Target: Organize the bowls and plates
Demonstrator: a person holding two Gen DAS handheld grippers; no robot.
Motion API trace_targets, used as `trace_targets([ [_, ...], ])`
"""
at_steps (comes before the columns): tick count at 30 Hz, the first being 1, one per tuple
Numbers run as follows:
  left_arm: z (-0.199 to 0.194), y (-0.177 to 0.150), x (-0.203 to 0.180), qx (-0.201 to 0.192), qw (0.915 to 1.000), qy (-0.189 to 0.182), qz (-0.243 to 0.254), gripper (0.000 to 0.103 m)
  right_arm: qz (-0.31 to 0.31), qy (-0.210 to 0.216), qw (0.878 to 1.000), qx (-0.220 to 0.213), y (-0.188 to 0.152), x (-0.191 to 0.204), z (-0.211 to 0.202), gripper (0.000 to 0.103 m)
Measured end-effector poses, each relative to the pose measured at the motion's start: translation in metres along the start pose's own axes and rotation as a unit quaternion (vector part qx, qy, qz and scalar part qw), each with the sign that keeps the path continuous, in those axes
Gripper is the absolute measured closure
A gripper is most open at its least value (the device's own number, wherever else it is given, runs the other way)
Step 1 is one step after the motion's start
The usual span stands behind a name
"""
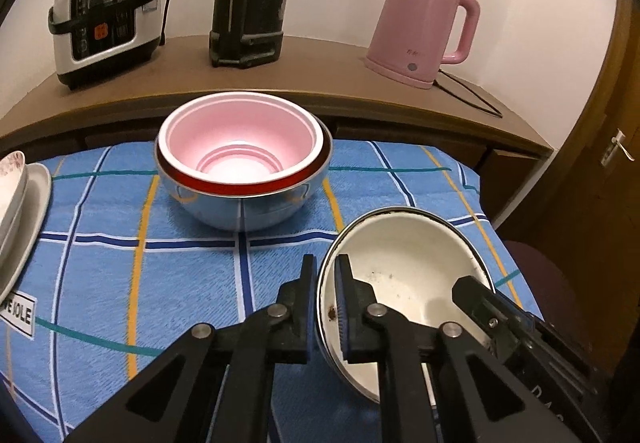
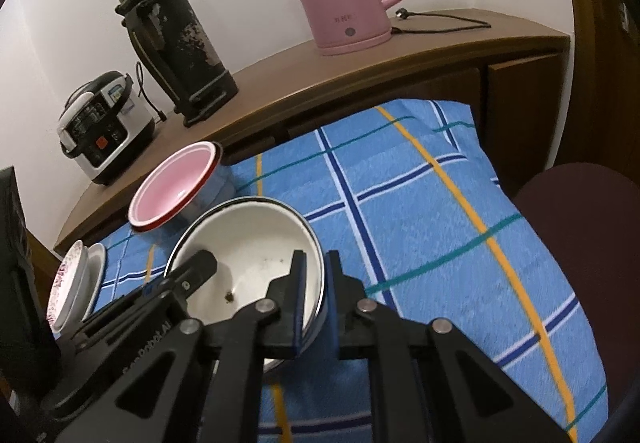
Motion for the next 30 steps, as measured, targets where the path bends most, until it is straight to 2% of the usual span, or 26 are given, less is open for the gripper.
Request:
trace_targets([
  [19,-0.049,0.008,0.034,-0.028,0.9995,0.006,-0.009,0.093,-0.028,0.029,0.999,-0.017,0.001,0.051,-0.028,0.093],
  [30,-0.075,0.025,0.047,-0.058,0.9981,0.003,-0.019,0.093,-0.048,0.034,0.997,-0.041,0.017,0.080,-0.043,0.093],
])
Point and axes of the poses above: each gripper's, at about its wrist camera, not at the fingertips, and z roughly the way its jaws point, x to its left, y to its top, the point moved 5 cm from there along z, roughly the way its jaws point, and after that the axes turned 13 degrees about -z, right-handed, at the moved point
